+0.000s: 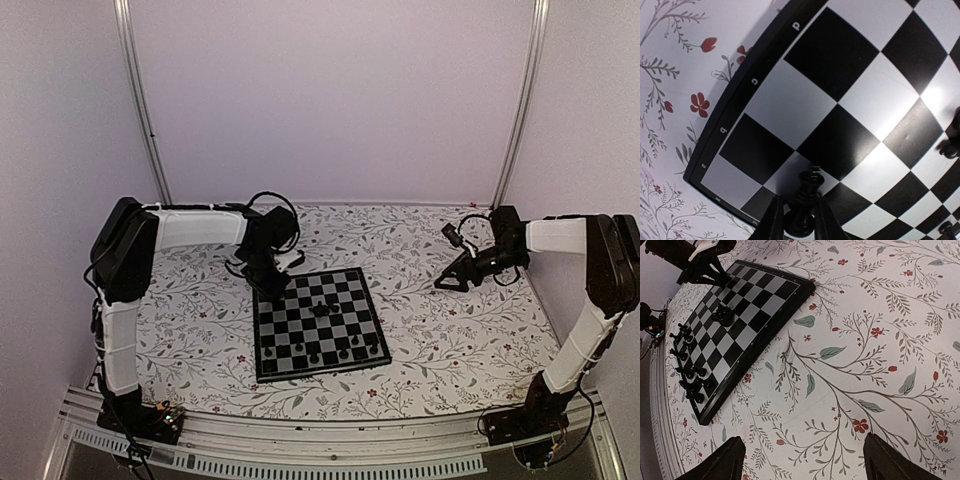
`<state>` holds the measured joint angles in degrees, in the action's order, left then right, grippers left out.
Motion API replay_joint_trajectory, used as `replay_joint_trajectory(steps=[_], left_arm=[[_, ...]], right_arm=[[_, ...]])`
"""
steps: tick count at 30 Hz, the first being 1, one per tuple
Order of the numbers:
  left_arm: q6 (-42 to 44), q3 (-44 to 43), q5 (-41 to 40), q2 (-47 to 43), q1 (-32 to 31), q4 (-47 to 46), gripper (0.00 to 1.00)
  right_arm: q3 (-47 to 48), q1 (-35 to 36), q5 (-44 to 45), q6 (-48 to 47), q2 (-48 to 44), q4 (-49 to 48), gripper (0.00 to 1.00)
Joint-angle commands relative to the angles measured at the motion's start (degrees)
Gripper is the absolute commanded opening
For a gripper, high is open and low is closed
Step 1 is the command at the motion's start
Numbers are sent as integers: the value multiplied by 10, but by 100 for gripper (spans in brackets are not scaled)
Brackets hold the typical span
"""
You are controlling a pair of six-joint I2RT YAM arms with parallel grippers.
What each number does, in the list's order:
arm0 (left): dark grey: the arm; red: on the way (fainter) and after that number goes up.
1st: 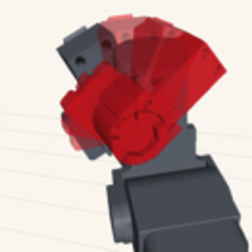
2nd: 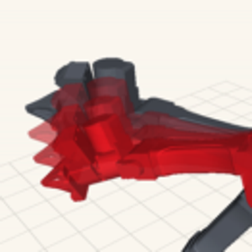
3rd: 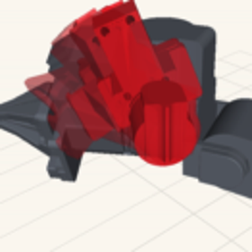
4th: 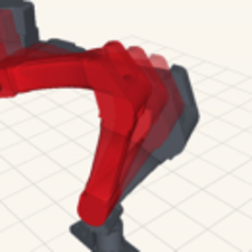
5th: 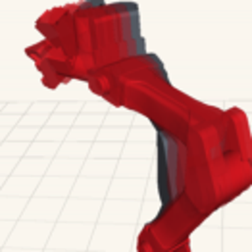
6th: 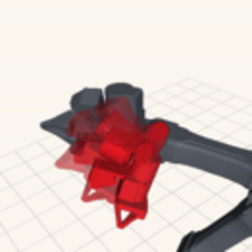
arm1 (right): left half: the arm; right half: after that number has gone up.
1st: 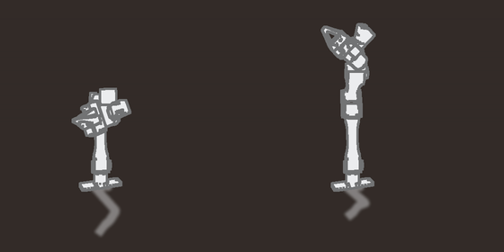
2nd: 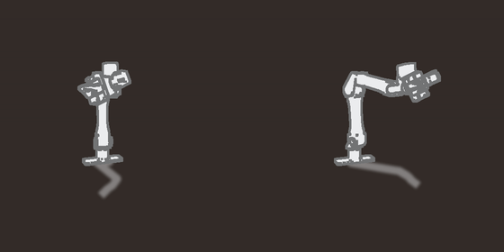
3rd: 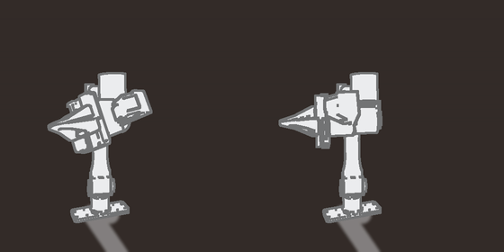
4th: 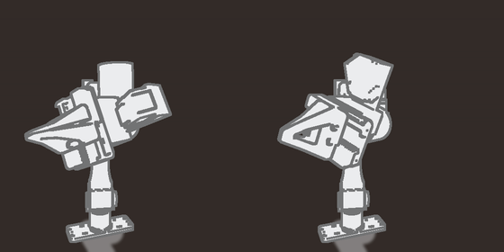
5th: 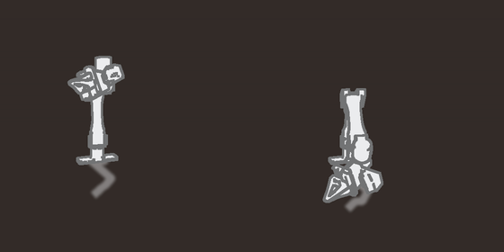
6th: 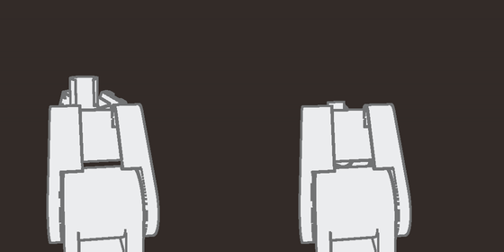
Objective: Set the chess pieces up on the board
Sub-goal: Pick up the chess piece from the chessboard, then place the chess piece on the chessboard.
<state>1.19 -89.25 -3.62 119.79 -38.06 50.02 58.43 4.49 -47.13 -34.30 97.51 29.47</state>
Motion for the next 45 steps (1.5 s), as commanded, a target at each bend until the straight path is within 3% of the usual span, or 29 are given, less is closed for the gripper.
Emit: replay_joint_trajectory(steps=[1, 5, 9, 13, 16, 25, 35, 45], left_arm=[[-10, -2, 17, -47, 1, 8, 10], [-10, -14, 32, -108, -17, -10, 10], [-10, -16, 69, -152, -53, -45, 10], [-20, -14, 81, -172, -95, -78, 10], [-36, -2, 82, -181, -125, -113, 10], [-91, 59, 190, -215, -140, -225, 11], [-124, 77, 255, -209, -142, -298, 12], [-132, 70, 258, -196, -144, -311, 12]], right_arm=[[40, 6, -7, 34, -24, -13, 97], [33, 9, 29, 108, -110, -107, 99], [104, 24, -38, 114, -112, -60, 99], [205, 82, -87, 81, -54, 60, 80], [238, 124, -113, 91, -25, 83, 69], [220, 245, -85, 136, -16, 59, 72], [257, 268, -101, 184, 43, 48, 70], [249, 288, -150, 187, 48, 45, 65]])
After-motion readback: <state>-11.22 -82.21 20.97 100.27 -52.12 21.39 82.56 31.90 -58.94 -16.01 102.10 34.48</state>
